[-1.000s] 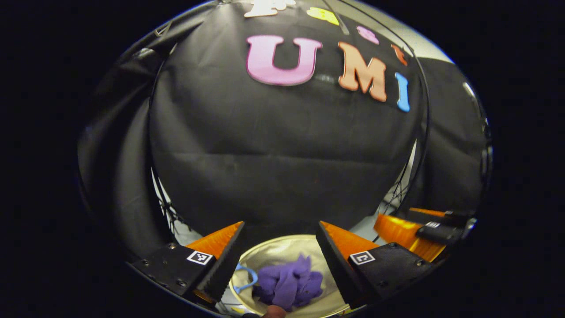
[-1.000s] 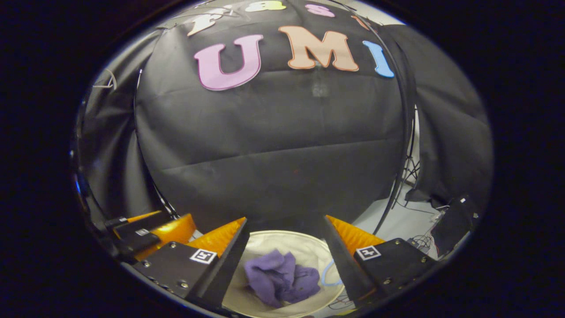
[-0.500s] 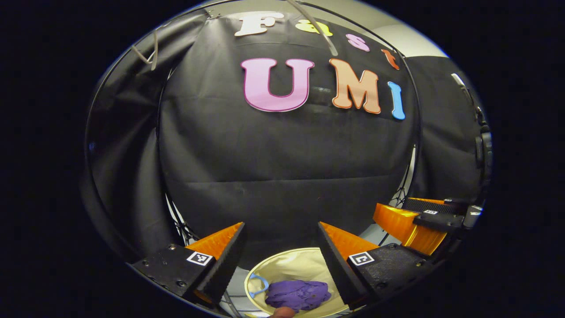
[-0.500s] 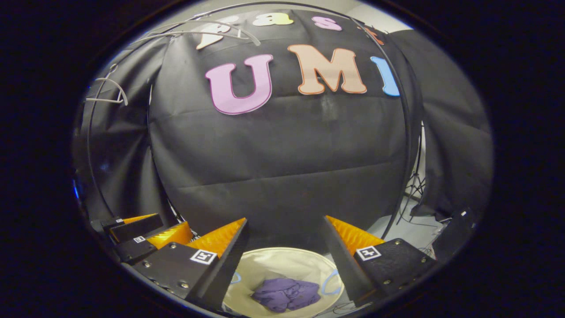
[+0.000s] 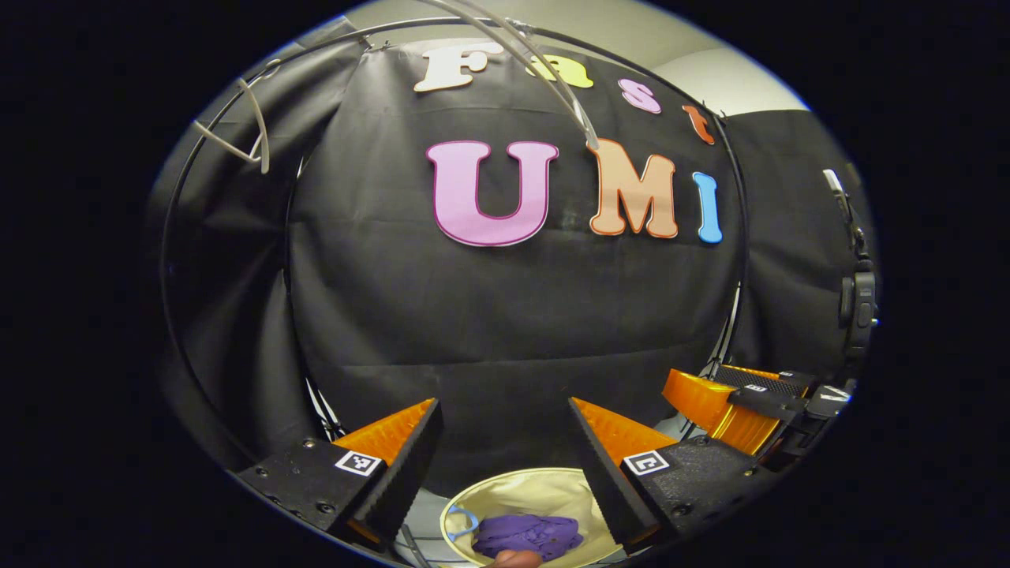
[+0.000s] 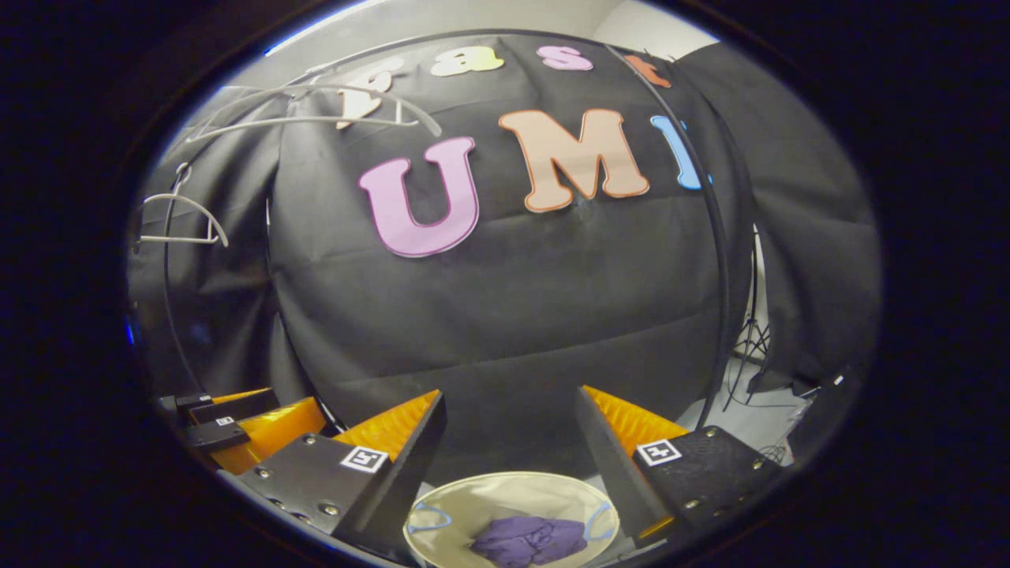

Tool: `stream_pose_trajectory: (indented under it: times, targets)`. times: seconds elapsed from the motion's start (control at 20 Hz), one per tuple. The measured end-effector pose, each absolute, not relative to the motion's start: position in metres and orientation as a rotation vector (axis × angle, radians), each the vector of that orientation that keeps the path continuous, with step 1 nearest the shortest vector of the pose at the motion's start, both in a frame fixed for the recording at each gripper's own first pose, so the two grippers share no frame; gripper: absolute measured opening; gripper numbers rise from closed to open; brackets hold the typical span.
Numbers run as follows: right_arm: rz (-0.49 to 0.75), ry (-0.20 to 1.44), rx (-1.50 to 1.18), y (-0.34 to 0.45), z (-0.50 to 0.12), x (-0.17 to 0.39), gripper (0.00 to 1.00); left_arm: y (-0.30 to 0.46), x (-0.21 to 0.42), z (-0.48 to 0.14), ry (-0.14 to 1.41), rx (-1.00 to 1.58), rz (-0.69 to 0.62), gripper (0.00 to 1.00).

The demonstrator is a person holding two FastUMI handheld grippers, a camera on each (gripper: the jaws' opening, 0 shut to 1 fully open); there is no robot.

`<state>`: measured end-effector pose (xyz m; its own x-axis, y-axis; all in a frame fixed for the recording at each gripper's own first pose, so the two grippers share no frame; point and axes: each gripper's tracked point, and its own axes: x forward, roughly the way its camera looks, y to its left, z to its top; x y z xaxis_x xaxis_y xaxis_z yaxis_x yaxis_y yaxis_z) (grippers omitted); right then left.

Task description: Grasp the clothes on the hanger with both hands and then place them into the laundry hamper below.

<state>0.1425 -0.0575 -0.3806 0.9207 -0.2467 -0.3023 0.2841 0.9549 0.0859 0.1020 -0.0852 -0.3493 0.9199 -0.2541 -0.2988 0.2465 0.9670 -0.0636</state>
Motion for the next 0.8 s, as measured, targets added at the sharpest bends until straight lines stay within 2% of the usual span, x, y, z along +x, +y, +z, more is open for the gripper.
stream_pose_trajectory:
  times: [0.3, 0.75, 0.8]
  targets:
    - [-0.248, 0.23, 0.125, -0.059, -0.327, 0.143, 0.99, -0.088, 0.104, -0.305, 0.28, -0.071, -0.253, 0.95]
    - [-0.207, 0.247, -0.04, -0.043, -0.252, 0.135, 0.99, -0.079, 0.088, -0.222, 0.216, -0.108, -0.249, 0.92]
    - [-0.199, 0.236, -0.03, -0.039, -0.242, 0.133, 0.99, -0.077, 0.085, -0.211, 0.2, -0.119, -0.254, 0.95]
